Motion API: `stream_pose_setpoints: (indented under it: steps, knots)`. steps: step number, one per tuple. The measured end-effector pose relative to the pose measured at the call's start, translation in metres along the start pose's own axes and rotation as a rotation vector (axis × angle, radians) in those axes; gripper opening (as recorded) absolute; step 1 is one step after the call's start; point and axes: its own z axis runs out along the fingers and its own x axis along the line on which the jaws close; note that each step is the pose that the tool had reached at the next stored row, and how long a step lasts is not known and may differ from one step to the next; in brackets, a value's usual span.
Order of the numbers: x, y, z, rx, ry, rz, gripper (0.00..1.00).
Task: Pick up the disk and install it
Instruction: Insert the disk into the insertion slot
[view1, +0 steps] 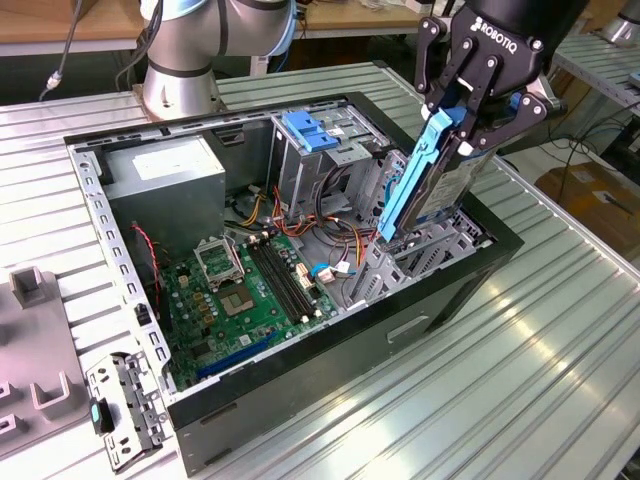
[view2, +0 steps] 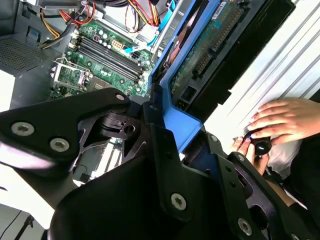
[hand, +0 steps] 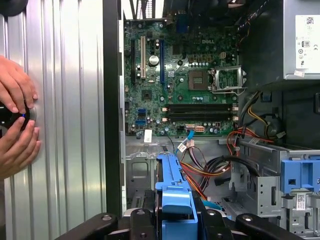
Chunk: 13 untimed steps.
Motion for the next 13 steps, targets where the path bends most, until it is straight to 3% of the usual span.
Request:
stream_pose_setpoints:
  steps: [13]
  knots:
    - [0.0, -0.0027, 0.0024, 0.0, 0.0001, 0.0, 0.37]
